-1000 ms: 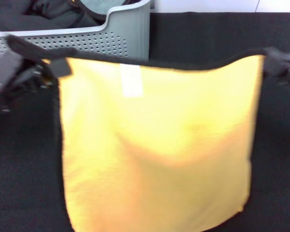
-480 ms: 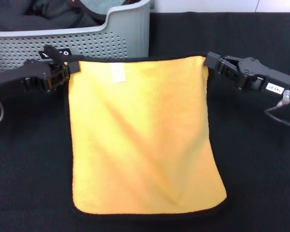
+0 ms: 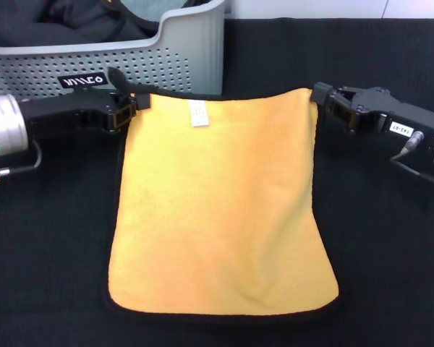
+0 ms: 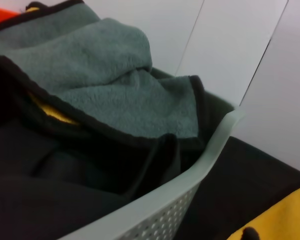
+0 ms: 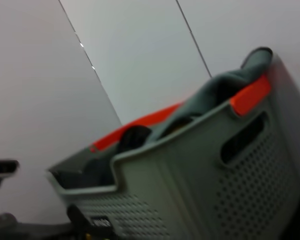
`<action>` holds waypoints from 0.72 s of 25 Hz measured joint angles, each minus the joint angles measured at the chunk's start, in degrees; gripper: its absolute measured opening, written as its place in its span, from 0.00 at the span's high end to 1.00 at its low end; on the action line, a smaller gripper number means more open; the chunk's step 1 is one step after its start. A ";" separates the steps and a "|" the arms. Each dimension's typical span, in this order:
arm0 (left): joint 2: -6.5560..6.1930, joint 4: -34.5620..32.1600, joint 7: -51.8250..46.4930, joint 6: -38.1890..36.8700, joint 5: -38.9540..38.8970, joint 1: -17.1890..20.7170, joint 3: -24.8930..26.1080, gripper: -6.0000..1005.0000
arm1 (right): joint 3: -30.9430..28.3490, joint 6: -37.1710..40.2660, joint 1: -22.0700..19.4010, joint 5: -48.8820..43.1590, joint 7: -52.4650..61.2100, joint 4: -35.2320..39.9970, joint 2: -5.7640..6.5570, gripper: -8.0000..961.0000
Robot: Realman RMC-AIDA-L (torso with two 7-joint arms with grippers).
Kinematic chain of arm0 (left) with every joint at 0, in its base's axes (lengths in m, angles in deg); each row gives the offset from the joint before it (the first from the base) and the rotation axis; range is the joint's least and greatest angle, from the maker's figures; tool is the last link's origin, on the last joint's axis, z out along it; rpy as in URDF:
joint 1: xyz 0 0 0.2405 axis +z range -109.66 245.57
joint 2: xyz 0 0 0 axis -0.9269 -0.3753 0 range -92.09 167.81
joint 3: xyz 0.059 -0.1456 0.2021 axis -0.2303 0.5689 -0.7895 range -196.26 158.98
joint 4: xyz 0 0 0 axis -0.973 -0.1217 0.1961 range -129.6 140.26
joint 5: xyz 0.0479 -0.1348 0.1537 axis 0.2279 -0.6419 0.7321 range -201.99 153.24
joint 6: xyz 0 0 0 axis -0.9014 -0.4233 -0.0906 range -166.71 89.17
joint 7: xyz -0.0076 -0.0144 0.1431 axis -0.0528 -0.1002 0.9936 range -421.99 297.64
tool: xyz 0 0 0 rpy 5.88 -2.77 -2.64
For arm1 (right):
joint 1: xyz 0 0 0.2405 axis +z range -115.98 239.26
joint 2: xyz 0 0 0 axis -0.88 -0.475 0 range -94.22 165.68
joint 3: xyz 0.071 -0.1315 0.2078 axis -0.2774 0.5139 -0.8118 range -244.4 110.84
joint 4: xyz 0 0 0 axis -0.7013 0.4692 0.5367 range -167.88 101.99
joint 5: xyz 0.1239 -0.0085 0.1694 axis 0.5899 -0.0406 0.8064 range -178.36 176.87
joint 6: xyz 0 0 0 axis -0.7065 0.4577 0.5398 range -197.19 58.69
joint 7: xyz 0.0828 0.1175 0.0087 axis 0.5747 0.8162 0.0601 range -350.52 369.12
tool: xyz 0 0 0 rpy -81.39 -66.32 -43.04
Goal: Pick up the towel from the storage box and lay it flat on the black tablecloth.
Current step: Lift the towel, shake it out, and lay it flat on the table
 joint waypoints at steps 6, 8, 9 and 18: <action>1.31 0.06 0.48 3.95 0.32 -0.51 -0.19 0.92 | 2.46 -4.76 1.04 -0.16 -0.57 -0.10 -0.06 0.98; 1.72 0.05 0.61 5.37 0.42 -0.47 -0.22 0.91 | 3.63 -6.53 1.49 -0.21 -0.80 -0.09 -0.07 0.98; 1.84 0.06 0.74 5.81 0.46 -0.39 -0.22 0.91 | 3.97 -7.07 1.68 -0.22 -0.93 -0.09 -0.09 0.98; 2.34 0.06 1.71 8.61 0.57 0.24 -0.05 0.90 | 4.80 -9.17 3.89 -0.22 -1.78 -0.45 -0.20 0.98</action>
